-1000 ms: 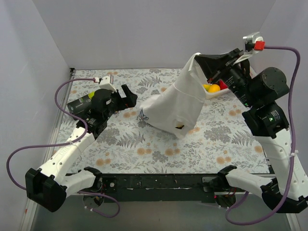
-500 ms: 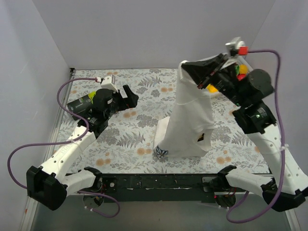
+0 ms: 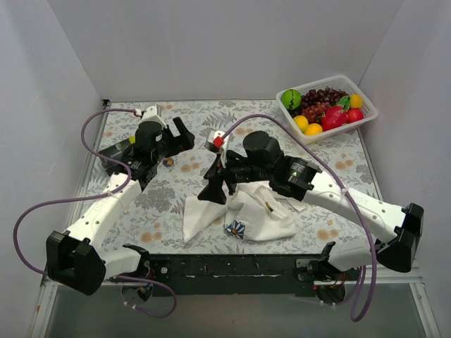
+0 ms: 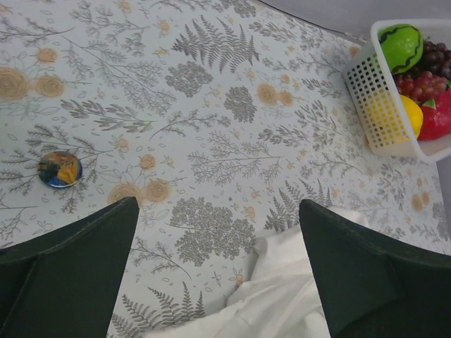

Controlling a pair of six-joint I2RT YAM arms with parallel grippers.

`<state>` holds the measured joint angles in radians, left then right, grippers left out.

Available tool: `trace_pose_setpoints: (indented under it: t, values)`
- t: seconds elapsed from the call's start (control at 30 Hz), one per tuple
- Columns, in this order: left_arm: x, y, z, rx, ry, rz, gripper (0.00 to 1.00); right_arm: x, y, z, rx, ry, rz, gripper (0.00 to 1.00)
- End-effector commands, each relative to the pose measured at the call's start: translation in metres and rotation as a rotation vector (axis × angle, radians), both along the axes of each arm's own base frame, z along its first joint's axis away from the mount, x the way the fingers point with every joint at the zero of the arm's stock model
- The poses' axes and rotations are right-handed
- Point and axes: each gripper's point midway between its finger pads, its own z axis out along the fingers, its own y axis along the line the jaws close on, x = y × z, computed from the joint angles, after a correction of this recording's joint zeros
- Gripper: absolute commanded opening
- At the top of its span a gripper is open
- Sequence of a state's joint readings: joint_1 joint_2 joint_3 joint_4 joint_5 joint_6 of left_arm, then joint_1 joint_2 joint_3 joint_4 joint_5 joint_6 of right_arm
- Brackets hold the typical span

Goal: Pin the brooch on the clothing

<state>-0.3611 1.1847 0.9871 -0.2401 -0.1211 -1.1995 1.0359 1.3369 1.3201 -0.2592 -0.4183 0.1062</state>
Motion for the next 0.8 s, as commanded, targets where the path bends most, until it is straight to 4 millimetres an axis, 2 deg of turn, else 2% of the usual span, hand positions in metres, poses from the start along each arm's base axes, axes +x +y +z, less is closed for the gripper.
trace_pose_setpoints:
  t: [0.0, 0.03, 0.07, 0.1, 0.13, 0.17, 0.2, 0.23, 0.27, 0.3, 0.33, 0.4, 0.43, 0.5, 0.53, 0.67, 0.77]
  values:
    - [-0.004, -0.022, 0.025, -0.008, -0.051, -0.151, 0.98, 0.031, -0.027, 0.034, 0.071, -0.136, -0.196, 0.84]
    - [-0.006, -0.026, 0.028, -0.013, -0.055, -0.179, 0.98, 0.059, -0.043, 0.031, 0.046, -0.159, -0.349, 0.92]
    - [-0.008, -0.031, 0.028, -0.020, -0.054, -0.214, 0.98, 0.069, -0.060, 0.033, 0.043, -0.151, -0.426, 0.94]
    - [-0.009, -0.034, 0.028, -0.020, -0.052, -0.230, 0.98, 0.081, -0.073, 0.019, 0.006, -0.132, -0.483, 0.95]
    - [-0.010, -0.036, 0.029, -0.024, -0.053, -0.244, 0.98, 0.111, -0.103, 0.011, -0.023, -0.110, -0.614, 0.96]
    - [-0.011, -0.039, 0.027, -0.028, -0.047, -0.258, 0.98, 0.121, -0.122, 0.004, -0.030, -0.059, -0.686, 0.96]
    - [-0.012, -0.043, 0.026, -0.036, -0.042, -0.282, 0.98, 0.131, -0.143, -0.011, -0.074, -0.019, -0.755, 0.96]
    - [-0.012, -0.045, 0.024, -0.041, -0.037, -0.293, 0.98, 0.152, -0.179, -0.034, -0.121, 0.031, -0.871, 0.96]
    - [-0.013, -0.047, 0.021, -0.045, -0.030, -0.301, 0.98, 0.156, -0.195, -0.048, -0.152, 0.062, -0.915, 0.95]
    - [-0.013, -0.049, 0.019, -0.050, -0.025, -0.312, 0.98, 0.158, -0.210, -0.066, -0.205, 0.104, -0.956, 0.95]
    - [-0.013, -0.050, 0.018, -0.055, -0.021, -0.316, 0.98, 0.162, -0.233, -0.094, -0.264, 0.161, -1.021, 0.95]
    - [-0.013, -0.052, 0.012, -0.060, -0.011, -0.320, 0.98, 0.159, -0.251, -0.128, -0.323, 0.254, -1.063, 0.94]
    - [-0.014, -0.053, 0.012, -0.063, -0.011, -0.329, 0.98, 0.155, -0.264, -0.152, -0.345, 0.328, -1.079, 0.94]
    - [-0.014, -0.053, 0.008, -0.064, -0.002, -0.327, 0.98, 0.148, -0.272, -0.180, -0.369, 0.422, -1.088, 0.93]
    - [-0.015, -0.053, 0.006, -0.065, 0.003, -0.330, 0.98, 0.142, -0.284, -0.202, -0.407, 0.480, -1.116, 0.92]
    - [-0.016, -0.054, 0.003, -0.067, 0.007, -0.334, 0.98, 0.128, -0.306, -0.243, -0.499, 0.580, -1.176, 0.91]
    - [-0.018, -0.054, 0.001, -0.073, 0.008, -0.336, 0.98, 0.120, -0.314, -0.265, -0.559, 0.634, -1.190, 0.90]
